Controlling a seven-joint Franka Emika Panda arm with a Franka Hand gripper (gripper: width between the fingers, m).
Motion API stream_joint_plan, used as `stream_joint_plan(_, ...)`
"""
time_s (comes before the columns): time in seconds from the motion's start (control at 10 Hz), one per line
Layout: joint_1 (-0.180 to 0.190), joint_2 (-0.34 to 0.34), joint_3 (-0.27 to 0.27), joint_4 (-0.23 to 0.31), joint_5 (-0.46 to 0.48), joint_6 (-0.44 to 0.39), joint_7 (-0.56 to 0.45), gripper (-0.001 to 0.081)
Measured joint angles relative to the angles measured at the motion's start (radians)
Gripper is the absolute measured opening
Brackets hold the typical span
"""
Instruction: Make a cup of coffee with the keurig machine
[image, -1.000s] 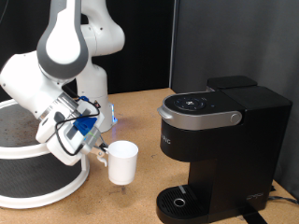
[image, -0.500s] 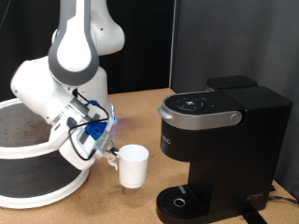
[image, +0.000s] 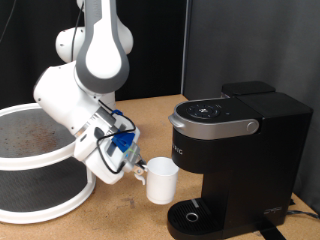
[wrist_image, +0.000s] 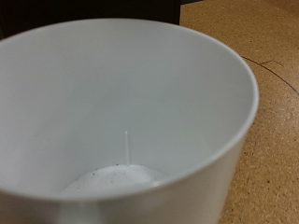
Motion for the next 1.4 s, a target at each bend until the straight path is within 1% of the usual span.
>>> stream_joint_plan(0.2, 0.013, 0.015, 0.031, 0.012, 0.043, 0.024, 0.003, 0.0072)
stream_joint_plan(0.4, 0.022, 0.044, 0.063, 0.030, 0.095, 0.047, 0.001, 0.0072)
stream_joint_plan(0.8, 0.037, 0.120, 0.120, 0.078, 0.202, 0.077, -0.039, 0.0072)
stream_joint_plan(1.1, 0.038, 0.166, 0.141, 0.096, 0.232, 0.078, -0.064, 0.0072)
stream_joint_plan(1.4, 0.038, 0.189, 0.145, 0.101, 0.277, 0.077, -0.114, 0.0072)
